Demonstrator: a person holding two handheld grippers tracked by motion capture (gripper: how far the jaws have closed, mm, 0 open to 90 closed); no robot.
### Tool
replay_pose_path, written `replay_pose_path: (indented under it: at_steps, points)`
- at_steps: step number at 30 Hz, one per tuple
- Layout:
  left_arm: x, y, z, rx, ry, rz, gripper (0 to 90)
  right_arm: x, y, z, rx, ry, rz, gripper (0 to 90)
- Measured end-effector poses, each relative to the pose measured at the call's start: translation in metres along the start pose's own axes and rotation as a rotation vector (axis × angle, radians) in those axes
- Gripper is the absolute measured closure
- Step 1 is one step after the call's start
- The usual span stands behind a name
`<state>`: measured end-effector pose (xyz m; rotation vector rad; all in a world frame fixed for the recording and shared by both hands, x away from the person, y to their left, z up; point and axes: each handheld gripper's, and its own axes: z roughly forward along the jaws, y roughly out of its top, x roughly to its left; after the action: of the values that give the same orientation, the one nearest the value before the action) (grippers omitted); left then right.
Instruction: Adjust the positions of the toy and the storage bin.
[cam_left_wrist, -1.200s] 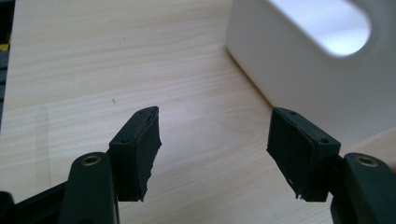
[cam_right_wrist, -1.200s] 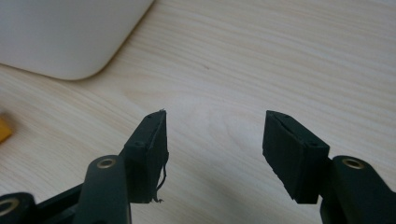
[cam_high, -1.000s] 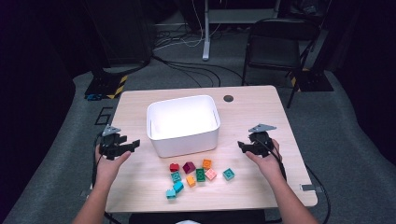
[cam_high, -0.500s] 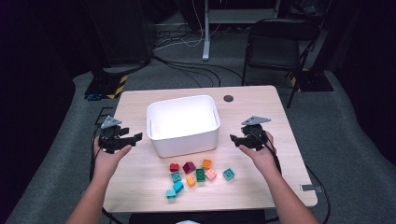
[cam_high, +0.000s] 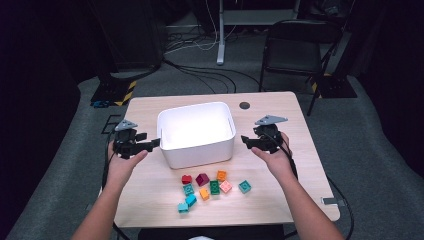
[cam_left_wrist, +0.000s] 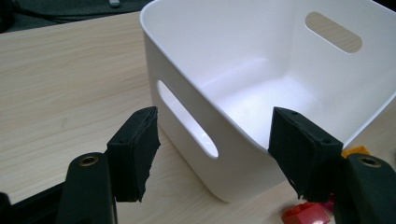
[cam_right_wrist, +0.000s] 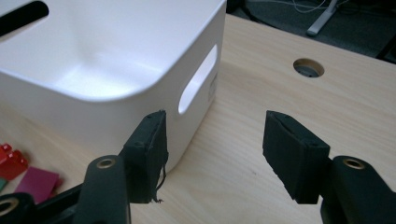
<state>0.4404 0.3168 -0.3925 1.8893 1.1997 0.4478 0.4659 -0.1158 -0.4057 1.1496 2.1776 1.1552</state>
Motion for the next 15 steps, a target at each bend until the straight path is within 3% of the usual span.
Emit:
replay_pose_path:
  at_steps: [11,15]
  points:
    - [-0.006,0.0,0.02,0.026,-0.056,0.016,44.3,0.009,0.021,0.005,-0.046,0.013,0.012,38.2]
    - [-0.007,0.001,0.026,0.029,-0.023,0.03,44.7,0.011,0.023,0.011,-0.032,0.018,0.009,38.8]
